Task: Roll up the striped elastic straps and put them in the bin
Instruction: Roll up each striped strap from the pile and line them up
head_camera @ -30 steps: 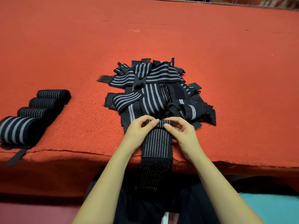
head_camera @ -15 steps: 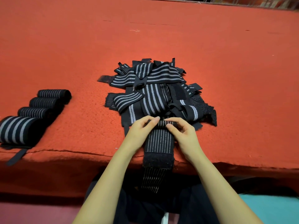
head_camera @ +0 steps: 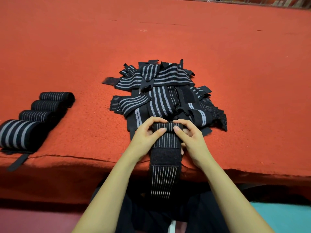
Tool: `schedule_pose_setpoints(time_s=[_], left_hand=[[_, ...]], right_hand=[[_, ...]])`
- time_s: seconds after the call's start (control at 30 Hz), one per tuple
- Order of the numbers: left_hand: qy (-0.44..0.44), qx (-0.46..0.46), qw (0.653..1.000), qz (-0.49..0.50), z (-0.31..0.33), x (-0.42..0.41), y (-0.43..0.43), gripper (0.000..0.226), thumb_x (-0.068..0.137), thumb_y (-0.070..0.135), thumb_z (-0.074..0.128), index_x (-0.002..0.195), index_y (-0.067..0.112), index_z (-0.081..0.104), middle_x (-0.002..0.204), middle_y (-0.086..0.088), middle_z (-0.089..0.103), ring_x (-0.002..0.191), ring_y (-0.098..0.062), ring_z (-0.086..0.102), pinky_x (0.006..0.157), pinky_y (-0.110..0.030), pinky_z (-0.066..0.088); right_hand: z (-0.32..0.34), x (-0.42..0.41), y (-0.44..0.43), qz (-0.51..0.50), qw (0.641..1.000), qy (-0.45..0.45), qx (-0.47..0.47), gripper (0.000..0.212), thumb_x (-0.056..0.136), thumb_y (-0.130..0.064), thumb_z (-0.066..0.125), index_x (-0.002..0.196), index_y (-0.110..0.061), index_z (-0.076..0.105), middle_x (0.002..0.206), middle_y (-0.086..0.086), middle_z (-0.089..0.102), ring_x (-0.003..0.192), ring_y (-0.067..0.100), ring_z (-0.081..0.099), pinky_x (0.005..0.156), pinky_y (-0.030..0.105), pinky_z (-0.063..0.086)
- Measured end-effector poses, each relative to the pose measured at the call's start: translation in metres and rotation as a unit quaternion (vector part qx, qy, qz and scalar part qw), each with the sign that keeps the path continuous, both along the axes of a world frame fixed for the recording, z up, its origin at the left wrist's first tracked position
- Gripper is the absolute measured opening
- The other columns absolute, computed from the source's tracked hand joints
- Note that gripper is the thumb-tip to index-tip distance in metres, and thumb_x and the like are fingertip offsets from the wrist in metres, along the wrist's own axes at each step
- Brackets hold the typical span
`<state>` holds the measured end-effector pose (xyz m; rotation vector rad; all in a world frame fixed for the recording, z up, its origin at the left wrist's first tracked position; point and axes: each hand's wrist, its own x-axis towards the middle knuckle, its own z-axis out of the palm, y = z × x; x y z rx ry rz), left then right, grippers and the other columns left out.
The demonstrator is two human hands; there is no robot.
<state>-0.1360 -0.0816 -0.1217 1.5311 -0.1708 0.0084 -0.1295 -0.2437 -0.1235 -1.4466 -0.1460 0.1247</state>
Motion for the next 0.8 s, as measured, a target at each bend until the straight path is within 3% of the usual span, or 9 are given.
schedule_pose_setpoints(time_s=[0.07, 0.13, 0.2, 0.23, 0.33, 0.43, 0.57, 0.7, 0.8], left_hand=[[0.006, 0.021, 1.000, 0.007, 0.0003, 0.0013, -0.0010, 0.014, 0.094, 0.016, 0.059, 0.107, 0.021, 0.062, 0.104, 0.002, 0.065, 0.090, -0.005, 0.062, 0.078, -0.017, 0.048], [0.017, 0.063, 0.997, 0.029, -0.0005, 0.0029, -0.0023, 0.012, 0.095, 0.027, 0.058, 0.106, 0.024, 0.063, 0.102, 0.009, 0.064, 0.091, 0.000, 0.058, 0.080, -0.014, 0.044], [0.027, 0.119, 0.992, 0.038, -0.0041, 0.0051, -0.0031, 0.013, 0.095, 0.037, 0.056, 0.101, 0.028, 0.063, 0.100, 0.012, 0.065, 0.093, 0.000, 0.058, 0.085, -0.019, 0.044], [0.029, 0.135, 0.990, 0.036, -0.0060, 0.0060, -0.0029, 0.014, 0.095, 0.040, 0.055, 0.099, 0.029, 0.062, 0.098, 0.012, 0.065, 0.094, -0.001, 0.058, 0.088, -0.024, 0.045], [0.007, 0.121, 0.992, 0.017, -0.0084, 0.0059, -0.0004, 0.011, 0.095, 0.039, 0.054, 0.096, 0.031, 0.061, 0.096, 0.013, 0.064, 0.094, -0.004, 0.058, 0.092, -0.034, 0.046], [-0.016, 0.077, 0.997, -0.009, -0.0060, 0.0034, 0.0026, 0.007, 0.093, 0.027, 0.056, 0.099, 0.029, 0.060, 0.099, 0.010, 0.063, 0.096, -0.006, 0.058, 0.090, -0.030, 0.047], [-0.019, 0.044, 0.999, -0.018, -0.0040, 0.0030, 0.0030, 0.013, 0.095, 0.012, 0.058, 0.105, 0.020, 0.060, 0.104, 0.002, 0.063, 0.096, -0.005, 0.059, 0.082, -0.018, 0.046], [0.038, 0.012, 0.999, 0.020, -0.0007, 0.0037, -0.0003, 0.011, 0.095, 0.032, 0.055, 0.103, 0.027, 0.062, 0.099, 0.005, 0.064, 0.093, -0.001, 0.059, 0.083, -0.019, 0.046], [0.039, 0.084, 0.995, 0.034, -0.0029, 0.0045, -0.0019, 0.014, 0.095, 0.040, 0.054, 0.100, 0.030, 0.062, 0.101, 0.006, 0.067, 0.095, -0.002, 0.060, 0.089, -0.023, 0.046]], right_hand=[[-0.0025, 0.0014, -0.0004, -0.006, 1.000, -0.007, -0.002, 0.019, 0.094, -0.008, 0.057, 0.111, -0.014, 0.059, 0.077, 0.009, 0.060, 0.049, 0.017, 0.048, 0.035, 0.023, 0.041], [-0.0044, 0.0014, -0.0014, -0.008, 1.000, -0.024, -0.004, 0.020, 0.093, -0.004, 0.058, 0.110, -0.013, 0.060, 0.084, 0.008, 0.064, 0.061, 0.017, 0.057, 0.049, 0.023, 0.050], [-0.0051, 0.0015, -0.0018, -0.007, 0.999, -0.038, -0.014, 0.021, 0.092, -0.003, 0.058, 0.110, -0.012, 0.060, 0.091, 0.007, 0.067, 0.079, 0.015, 0.064, 0.067, 0.024, 0.055], [-0.0047, 0.0012, -0.0023, -0.009, 0.999, -0.037, -0.017, 0.020, 0.092, -0.003, 0.058, 0.111, -0.011, 0.059, 0.090, 0.003, 0.068, 0.081, 0.012, 0.065, 0.069, 0.022, 0.054], [0.0002, 0.0000, 0.0009, -0.012, 1.000, 0.000, -0.005, 0.017, 0.095, -0.012, 0.054, 0.111, -0.007, 0.056, 0.073, -0.005, 0.065, 0.059, 0.009, 0.058, 0.047, 0.015, 0.043], [-0.0014, 0.0019, 0.0024, 0.003, 1.000, 0.009, -0.018, 0.028, 0.094, -0.032, 0.055, 0.106, -0.007, 0.060, 0.070, 0.014, 0.053, 0.044, 0.016, 0.039, 0.034, 0.021, 0.033], [0.0001, 0.0017, -0.0001, 0.014, 1.000, -0.003, 0.002, 0.021, 0.097, -0.014, 0.051, 0.110, -0.001, 0.061, 0.074, 0.006, 0.058, 0.043, 0.007, 0.042, 0.038, 0.017, 0.035], [0.0013, -0.0018, -0.0021, 0.017, 0.999, -0.032, -0.009, 0.024, 0.096, -0.001, 0.050, 0.118, 0.001, 0.058, 0.084, -0.002, 0.061, 0.055, -0.004, 0.054, 0.050, 0.008, 0.040], [-0.0001, -0.0019, -0.0031, 0.012, 0.999, -0.037, -0.016, 0.022, 0.096, -0.001, 0.050, 0.117, 0.001, 0.057, 0.081, -0.006, 0.061, 0.055, -0.006, 0.054, 0.051, 0.007, 0.040]])
